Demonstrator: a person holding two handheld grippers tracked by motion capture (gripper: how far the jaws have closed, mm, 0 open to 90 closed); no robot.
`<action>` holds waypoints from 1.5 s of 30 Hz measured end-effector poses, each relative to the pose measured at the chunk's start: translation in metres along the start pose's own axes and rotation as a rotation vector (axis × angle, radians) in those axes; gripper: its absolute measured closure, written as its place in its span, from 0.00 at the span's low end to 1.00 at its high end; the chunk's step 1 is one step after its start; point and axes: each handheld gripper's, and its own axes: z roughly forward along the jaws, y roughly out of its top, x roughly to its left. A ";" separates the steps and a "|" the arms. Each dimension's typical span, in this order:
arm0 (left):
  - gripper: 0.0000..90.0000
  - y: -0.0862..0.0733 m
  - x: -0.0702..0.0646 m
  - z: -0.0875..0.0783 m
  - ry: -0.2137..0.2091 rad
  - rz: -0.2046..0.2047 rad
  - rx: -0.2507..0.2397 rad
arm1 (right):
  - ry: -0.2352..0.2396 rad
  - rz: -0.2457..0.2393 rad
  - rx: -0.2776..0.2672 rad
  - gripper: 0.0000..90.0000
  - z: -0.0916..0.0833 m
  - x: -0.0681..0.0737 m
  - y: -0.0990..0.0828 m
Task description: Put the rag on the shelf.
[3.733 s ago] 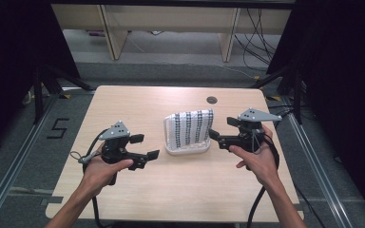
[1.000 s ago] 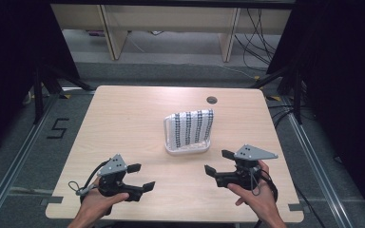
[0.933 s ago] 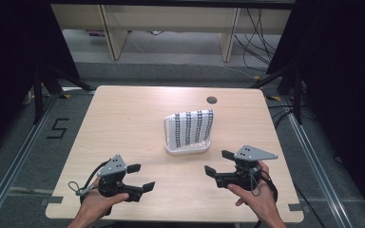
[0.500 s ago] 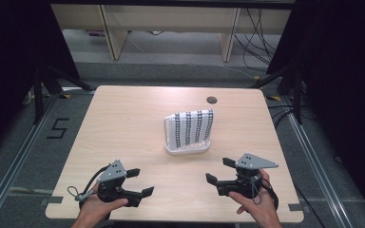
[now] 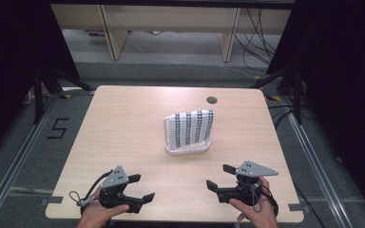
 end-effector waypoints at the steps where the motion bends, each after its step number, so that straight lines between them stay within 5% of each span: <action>1: 0.18 -0.001 0.000 0.000 0.000 0.005 0.009 | -0.002 0.027 0.022 0.18 -0.002 0.003 -0.001; 3: 0.18 -0.004 -0.001 0.000 0.003 0.004 0.017 | 0.000 -0.013 0.011 0.18 0.000 0.002 -0.006; 6: 0.18 -0.008 -0.002 0.001 0.006 0.015 0.026 | 0.016 0.025 0.018 0.18 0.002 0.006 -0.009; 9: 0.18 -0.012 -0.003 0.003 0.006 0.006 0.025 | 0.010 -0.015 0.032 0.18 0.003 0.006 -0.014; 11: 0.18 -0.014 -0.003 0.003 0.004 0.013 0.029 | 0.014 0.016 0.044 0.18 0.003 0.009 -0.015; 25: 0.17 -0.031 -0.006 0.000 0.006 0.009 0.051 | 0.004 -0.011 0.100 0.18 0.008 0.011 -0.035; 29: 0.17 -0.034 -0.006 0.001 0.034 0.074 0.074 | 0.003 -0.027 0.114 0.18 0.010 0.012 -0.039; 32: 0.17 -0.036 -0.010 0.000 0.031 0.068 0.069 | 0.012 0.004 0.121 0.18 0.011 0.016 -0.044; 33: 0.17 -0.037 -0.011 0.001 0.036 0.064 0.062 | 0.011 -0.044 0.138 0.18 0.012 0.014 -0.046; 34: 0.17 -0.037 -0.009 -0.001 0.044 0.103 0.093 | 0.012 -0.038 0.140 0.18 0.013 0.014 -0.047; 45: 0.17 -0.041 -0.008 0.003 0.046 0.081 0.079 | -0.006 -0.078 0.185 0.18 0.019 0.017 -0.054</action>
